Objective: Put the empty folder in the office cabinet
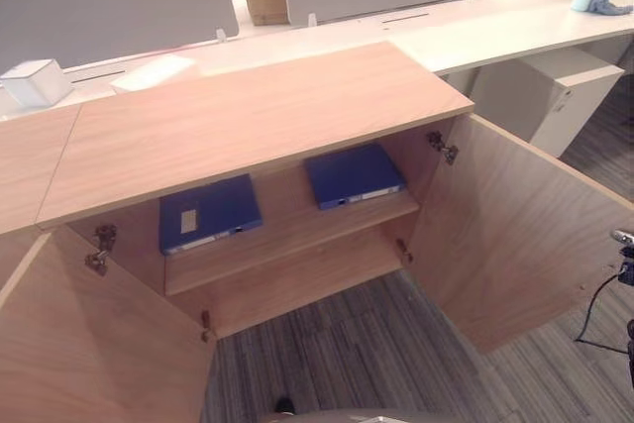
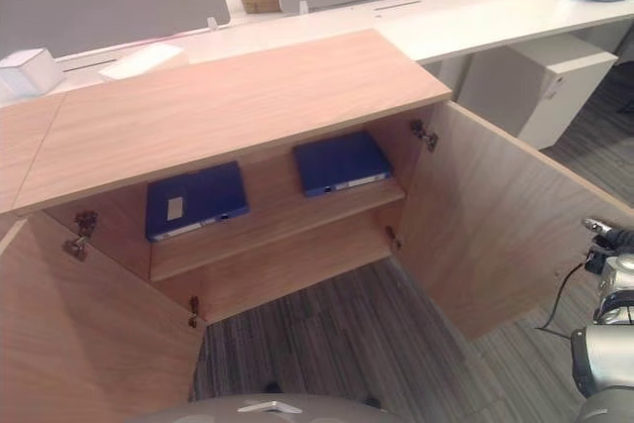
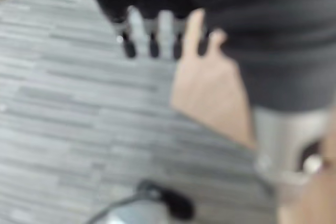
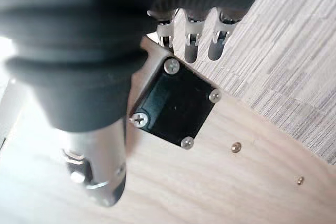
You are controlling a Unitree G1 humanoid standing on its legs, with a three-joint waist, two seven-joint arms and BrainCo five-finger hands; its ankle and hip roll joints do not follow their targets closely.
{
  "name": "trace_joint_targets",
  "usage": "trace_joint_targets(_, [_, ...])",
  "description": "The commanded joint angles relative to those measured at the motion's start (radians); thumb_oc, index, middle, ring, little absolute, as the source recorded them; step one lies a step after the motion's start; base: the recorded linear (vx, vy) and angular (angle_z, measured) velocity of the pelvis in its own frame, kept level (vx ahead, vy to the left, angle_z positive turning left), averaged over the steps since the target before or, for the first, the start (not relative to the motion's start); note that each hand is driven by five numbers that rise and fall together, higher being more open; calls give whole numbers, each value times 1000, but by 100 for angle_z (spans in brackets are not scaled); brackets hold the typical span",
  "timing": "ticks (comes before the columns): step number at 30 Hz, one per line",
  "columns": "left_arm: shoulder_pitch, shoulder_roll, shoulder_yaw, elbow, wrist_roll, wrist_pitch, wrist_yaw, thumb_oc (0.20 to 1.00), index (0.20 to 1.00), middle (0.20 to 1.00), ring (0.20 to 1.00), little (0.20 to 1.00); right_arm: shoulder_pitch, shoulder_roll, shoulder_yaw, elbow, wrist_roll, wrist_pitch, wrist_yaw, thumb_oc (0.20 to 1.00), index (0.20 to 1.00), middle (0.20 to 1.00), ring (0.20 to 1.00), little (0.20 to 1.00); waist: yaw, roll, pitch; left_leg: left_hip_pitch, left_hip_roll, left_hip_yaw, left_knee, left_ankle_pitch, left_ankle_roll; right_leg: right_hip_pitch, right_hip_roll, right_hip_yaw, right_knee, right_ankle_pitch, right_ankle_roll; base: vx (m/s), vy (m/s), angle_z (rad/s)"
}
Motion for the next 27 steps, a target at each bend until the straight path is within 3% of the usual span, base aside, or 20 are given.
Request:
trace_joint_targets(1, [-34, 66, -35, 50, 32, -13, 3, 1000, 1000, 1000, 1000, 1000, -79, 61, 92, -70, -53, -26, 119, 1000, 1000, 1000, 1000, 1000, 25, -64, -38, 38, 23, 6, -25, -22, -27, -4, -30, 80, 33, -96, 31, 10, -9, -8])
trace_joint_targets(2, [-33, 61, -40, 47, 23, -9, -9, 1000, 1000, 1000, 1000, 1000, -72, 117, 177, -180, -8, -13, 195, 1000, 1000, 1000, 1000, 1000, 25, -67, -39, 35, 24, 4, -25, -19, -26, -6, -29, 78, 34, -95, 28, 0, 1, -6])
trace_joint_targets(4, [-32, 61, -39, 47, 23, -9, -9, 1000, 1000, 1000, 1000, 1000, -72, 117, 177, -181, -8, -13, 195, 1000, 1000, 1000, 1000, 1000, 25, -67, -39, 35, 24, 3, -25, -19, -26, -5, -29, 78, 34, -95, 28, -1, 1, -6])
trace_joint_targets(6, [-32, 54, -33, 43, 16, -7, -20, 1000, 1000, 1000, 1000, 1000, -21, 167, 256, -397, 86, -2, 274, 1000, 1000, 1000, 1000, 1000, 20, -66, -36, 36, 24, 7, -25, -20, -25, -9, -29, 79, 38, -96, 25, -9, 16, -11])
trace_joint_targets(7, [-32, 54, -33, 43, 16, -7, -20, 1000, 1000, 1000, 1000, 1000, -19, 166, 256, -400, 86, -1, 273, 1000, 1000, 1000, 1000, 1000, 20, -66, -37, 36, 24, 7, -25, -20, -25, -9, -29, 79, 38, -96, 25, -18, 25, -21])
trace_joint_targets(8, [-34, 50, -20, 40, 15, -8, -26, 1000, 1000, 1000, 1000, 1000, 57, 209, 293, -583, 179, 24, 341, 1000, 1000, 1000, 1000, 1000, 15, -63, -33, 39, 26, 10, -25, -22, -24, -12, -30, 81, 42, -97, 24, -12, 17, -28])
trace_joint_targets(10, [-33, 45, -1, 34, 12, -7, -34, 1000, 1000, 1000, 1000, 1000, 160, 256, 327, -759, 265, 54, 404, 1000, 1000, 1000, 1000, 1000, 10, -60, -28, 44, 28, 13, -25, -27, -23, -10, -31, 83, 46, -99, 23, -14, 22, -26])
trace_joint_targets(14, [-29, 30, 13, 19, 23, -10, -44, 1000, 1000, 1000, 1000, 1000, 291, 305, 359, -947, 338, 45, 449, 1000, 1000, 1000, 1000, 1000, 0, -58, -30, 41, 31, 15, -25, -29, -22, -19, -35, 87, 53, -99, 24, -8, 15, -10])
trace_joint_targets(19, [-16, 22, 17, 10, 58, -15, -55, 1000, 1000, 1000, 1000, 1000, 401, 317, 414, -1072, 329, 62, 519, 1000, 1000, 1000, 1000, 1000, -6, -57, -32, 50, 31, 19, -25, -36, -21, -24, -37, 93, 61, -99, 24, -12, 14, -2])
trace_joint_targets(27, [-5, -4, 7, 4, 60, -25, -70, 1000, 1000, 1000, 1000, 1000, 518, 402, 417, -1049, 343, 59, 541, 1000, 1000, 1000, 1000, 1000, -10, -58, -35, 56, 35, 18, -25, -35, -19, -24, -36, 99, 63, -100, 25, -13, 6, 22])
